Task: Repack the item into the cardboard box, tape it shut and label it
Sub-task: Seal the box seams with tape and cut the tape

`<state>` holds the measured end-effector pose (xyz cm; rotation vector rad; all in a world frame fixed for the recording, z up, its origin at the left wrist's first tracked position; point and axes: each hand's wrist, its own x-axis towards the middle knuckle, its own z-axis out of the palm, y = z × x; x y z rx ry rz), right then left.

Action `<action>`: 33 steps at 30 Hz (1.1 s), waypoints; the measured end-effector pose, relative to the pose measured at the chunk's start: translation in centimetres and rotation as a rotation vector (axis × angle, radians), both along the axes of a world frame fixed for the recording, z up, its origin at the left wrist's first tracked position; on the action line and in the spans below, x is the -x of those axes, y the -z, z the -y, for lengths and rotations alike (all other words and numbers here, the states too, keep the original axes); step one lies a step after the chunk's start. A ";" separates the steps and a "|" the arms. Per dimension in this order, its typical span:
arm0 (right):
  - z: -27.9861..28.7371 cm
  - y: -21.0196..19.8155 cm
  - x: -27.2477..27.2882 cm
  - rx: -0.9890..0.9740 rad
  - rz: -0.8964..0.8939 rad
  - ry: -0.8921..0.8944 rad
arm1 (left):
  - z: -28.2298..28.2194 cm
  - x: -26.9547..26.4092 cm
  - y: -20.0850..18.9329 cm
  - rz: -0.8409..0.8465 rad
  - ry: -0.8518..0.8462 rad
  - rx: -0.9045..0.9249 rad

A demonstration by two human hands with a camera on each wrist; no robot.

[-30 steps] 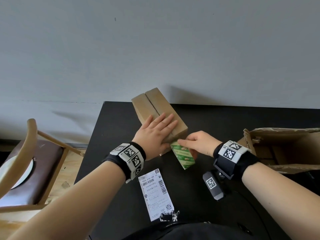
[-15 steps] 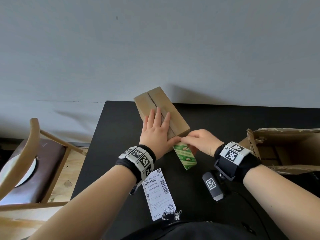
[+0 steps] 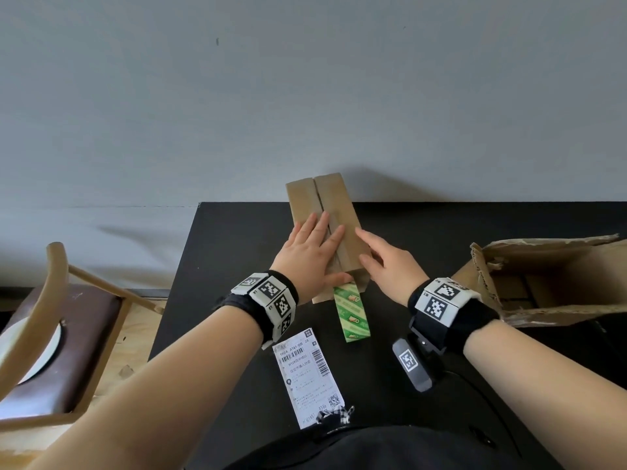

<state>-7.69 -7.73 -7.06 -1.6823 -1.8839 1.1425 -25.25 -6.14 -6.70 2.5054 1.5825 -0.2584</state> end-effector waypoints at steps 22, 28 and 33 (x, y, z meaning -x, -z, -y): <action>4.9 -2.3 -0.4 -0.055 0.101 0.393 | 0.8 -4.3 -3.0 0.239 0.159 0.022; 7.9 -3.0 -4.7 -0.154 0.165 0.615 | 2.7 -9.8 -4.7 0.275 0.340 0.042; 9.9 -3.7 -10.1 -0.194 0.236 0.748 | 4.5 -16.0 -4.9 0.332 0.439 0.021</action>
